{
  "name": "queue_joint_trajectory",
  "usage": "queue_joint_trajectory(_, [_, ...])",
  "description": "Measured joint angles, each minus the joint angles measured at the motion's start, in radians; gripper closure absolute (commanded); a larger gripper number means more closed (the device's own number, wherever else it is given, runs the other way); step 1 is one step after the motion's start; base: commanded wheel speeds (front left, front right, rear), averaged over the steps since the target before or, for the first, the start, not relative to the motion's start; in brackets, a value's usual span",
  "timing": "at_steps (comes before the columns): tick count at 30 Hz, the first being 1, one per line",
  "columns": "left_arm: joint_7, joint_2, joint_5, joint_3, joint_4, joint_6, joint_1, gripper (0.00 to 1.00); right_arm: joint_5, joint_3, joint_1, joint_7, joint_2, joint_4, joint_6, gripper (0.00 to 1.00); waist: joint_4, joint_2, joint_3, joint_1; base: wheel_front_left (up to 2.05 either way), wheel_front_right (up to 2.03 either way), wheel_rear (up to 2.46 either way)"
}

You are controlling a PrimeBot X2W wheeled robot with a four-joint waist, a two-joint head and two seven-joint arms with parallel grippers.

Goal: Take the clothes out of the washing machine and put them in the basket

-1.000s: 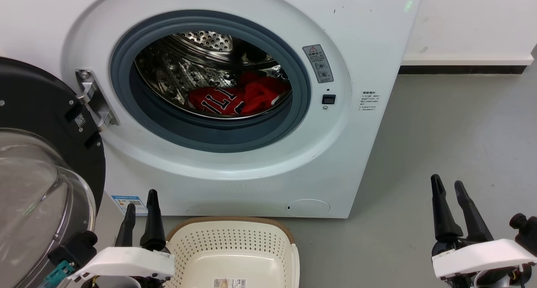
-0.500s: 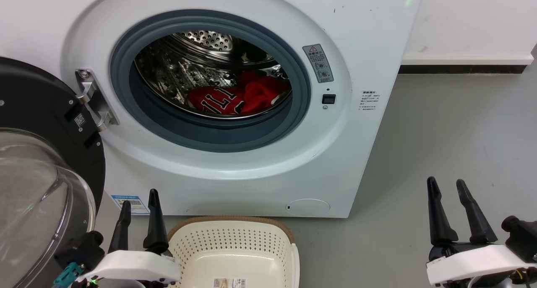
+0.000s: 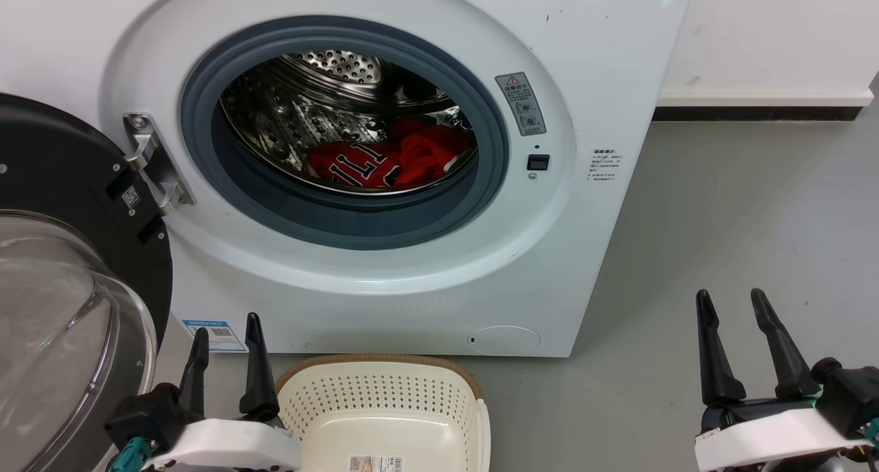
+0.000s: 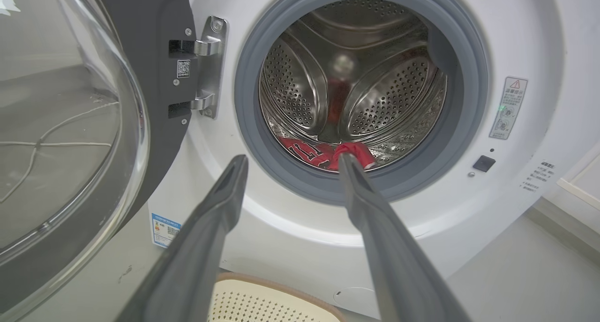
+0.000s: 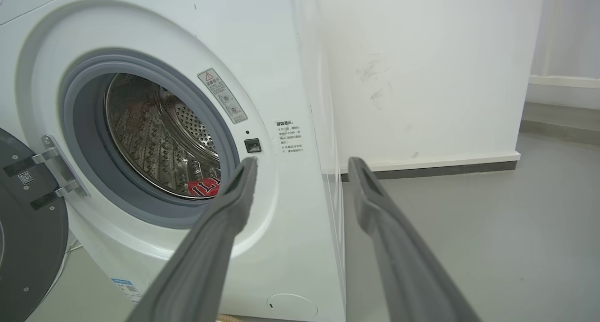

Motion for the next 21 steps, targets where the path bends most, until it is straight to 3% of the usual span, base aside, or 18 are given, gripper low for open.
queue_joint_trajectory(21, [-0.046, 0.000, 0.182, -0.012, -0.014, 0.018, 0.024, 0.00, -0.162, 0.004, 0.023, -0.044, 0.000, -0.024, 0.000, 0.00, -0.003, 0.0000, 0.005, -0.0001, 0.00, 0.00, 0.00])
